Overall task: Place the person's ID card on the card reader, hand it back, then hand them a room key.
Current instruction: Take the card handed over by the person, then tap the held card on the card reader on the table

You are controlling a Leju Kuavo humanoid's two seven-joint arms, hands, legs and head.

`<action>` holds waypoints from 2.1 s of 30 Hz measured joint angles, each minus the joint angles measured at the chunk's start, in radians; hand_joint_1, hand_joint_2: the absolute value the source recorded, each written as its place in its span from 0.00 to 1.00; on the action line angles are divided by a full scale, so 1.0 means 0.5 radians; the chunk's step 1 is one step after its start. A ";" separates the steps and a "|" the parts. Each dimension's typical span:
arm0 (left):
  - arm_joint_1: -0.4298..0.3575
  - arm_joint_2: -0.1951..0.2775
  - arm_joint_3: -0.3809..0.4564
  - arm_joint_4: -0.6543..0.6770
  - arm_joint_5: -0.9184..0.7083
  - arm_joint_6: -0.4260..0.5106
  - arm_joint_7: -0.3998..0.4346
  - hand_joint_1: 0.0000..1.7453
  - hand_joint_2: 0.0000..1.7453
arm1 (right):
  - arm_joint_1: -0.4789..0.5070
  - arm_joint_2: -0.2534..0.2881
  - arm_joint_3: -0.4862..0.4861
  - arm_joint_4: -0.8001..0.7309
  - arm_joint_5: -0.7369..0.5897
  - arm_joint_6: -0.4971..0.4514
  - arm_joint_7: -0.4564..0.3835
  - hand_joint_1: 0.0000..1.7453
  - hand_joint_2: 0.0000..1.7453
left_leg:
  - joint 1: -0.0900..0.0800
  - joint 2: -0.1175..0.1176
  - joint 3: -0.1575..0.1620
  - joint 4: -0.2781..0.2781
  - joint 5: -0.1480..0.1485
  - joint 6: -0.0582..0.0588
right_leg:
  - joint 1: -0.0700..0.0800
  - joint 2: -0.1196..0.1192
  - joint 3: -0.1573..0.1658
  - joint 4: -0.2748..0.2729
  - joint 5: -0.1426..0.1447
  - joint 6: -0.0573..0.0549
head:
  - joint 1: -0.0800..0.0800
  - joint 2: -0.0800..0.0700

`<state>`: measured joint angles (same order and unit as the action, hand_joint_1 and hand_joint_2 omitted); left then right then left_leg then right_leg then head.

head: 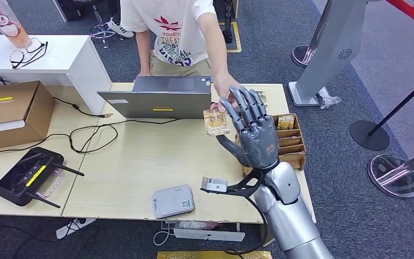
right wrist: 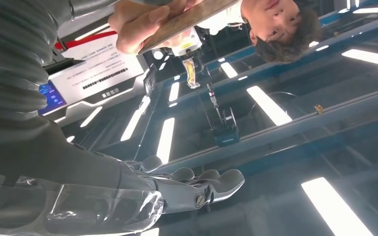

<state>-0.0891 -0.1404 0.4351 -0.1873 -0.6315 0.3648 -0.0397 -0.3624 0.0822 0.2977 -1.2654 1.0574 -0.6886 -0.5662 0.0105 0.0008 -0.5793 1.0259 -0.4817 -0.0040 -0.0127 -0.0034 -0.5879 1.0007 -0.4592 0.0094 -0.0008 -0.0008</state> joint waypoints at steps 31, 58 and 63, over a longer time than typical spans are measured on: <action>0.000 -0.002 0.012 0.000 0.003 0.017 -0.011 0.00 0.00 | 0.004 0.037 -0.016 0.006 0.028 -0.001 -0.001 1.00 1.00 | 0.000 0.000 0.000 0.000 0.000 0.000 | 0.000 0.000 0.000 0.000 0.000 0.000 | 0.000 0.000; 0.000 -0.002 0.013 0.000 0.002 0.014 -0.027 0.00 0.00 | -0.038 -0.011 0.154 0.040 -0.999 0.240 0.009 1.00 1.00 | 0.000 0.000 0.000 0.000 0.000 0.000 | 0.000 0.000 0.000 0.000 0.000 0.000 | 0.000 0.000; 0.000 -0.002 0.013 0.000 0.002 0.006 -0.028 0.00 0.00 | -0.040 -0.052 0.216 -0.005 -1.560 0.662 0.019 1.00 1.00 | 0.000 0.000 0.000 0.000 0.000 0.000 | 0.000 0.000 0.000 0.000 0.000 0.000 | 0.000 0.000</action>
<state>-0.0892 -0.1411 0.4414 -0.1873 -0.6306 0.3679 -0.0538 -0.3822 0.0564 0.4056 -1.2676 0.2774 -0.3575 -0.5567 0.0105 0.0008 -0.5792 1.0260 -0.4817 -0.0040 -0.0127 -0.0034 -0.5879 1.0007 -0.4591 0.0095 -0.0008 -0.0008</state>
